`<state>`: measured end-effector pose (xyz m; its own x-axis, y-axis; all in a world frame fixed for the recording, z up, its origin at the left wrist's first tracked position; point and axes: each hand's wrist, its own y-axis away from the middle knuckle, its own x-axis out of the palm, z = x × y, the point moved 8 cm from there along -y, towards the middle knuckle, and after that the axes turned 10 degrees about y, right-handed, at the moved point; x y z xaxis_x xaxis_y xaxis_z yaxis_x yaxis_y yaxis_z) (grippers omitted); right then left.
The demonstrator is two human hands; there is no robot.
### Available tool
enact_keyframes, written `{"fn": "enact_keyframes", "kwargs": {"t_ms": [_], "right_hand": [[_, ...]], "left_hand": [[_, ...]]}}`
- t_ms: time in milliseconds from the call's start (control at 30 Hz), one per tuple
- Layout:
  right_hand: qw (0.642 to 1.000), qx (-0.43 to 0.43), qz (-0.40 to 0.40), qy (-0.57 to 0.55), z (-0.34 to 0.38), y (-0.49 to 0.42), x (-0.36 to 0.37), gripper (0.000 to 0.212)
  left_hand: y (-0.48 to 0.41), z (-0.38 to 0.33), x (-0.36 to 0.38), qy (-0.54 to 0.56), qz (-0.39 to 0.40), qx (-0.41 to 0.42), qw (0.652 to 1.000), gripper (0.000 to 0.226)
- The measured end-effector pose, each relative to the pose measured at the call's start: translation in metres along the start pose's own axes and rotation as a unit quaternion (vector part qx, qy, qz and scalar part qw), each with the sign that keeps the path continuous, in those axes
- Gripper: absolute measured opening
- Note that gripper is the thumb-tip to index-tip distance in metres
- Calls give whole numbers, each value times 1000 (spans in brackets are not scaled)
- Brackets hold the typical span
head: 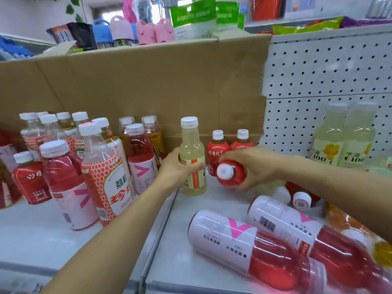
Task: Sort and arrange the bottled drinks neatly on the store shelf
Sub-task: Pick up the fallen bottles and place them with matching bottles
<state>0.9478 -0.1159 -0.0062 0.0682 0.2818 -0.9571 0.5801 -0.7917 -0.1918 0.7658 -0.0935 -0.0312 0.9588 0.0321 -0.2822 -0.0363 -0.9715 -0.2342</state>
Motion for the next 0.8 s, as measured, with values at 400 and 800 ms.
{"fn": "enact_keyframes", "kwargs": {"t_ms": [400, 800], "right_hand": [[897, 213, 48, -385, -2, 13, 22, 49], [945, 234, 19, -229, 35, 157, -25, 53]], "left_hand": [[74, -20, 1, 66, 49, -3, 997, 65], [157, -40, 66, -343, 281, 232, 866, 91]]}}
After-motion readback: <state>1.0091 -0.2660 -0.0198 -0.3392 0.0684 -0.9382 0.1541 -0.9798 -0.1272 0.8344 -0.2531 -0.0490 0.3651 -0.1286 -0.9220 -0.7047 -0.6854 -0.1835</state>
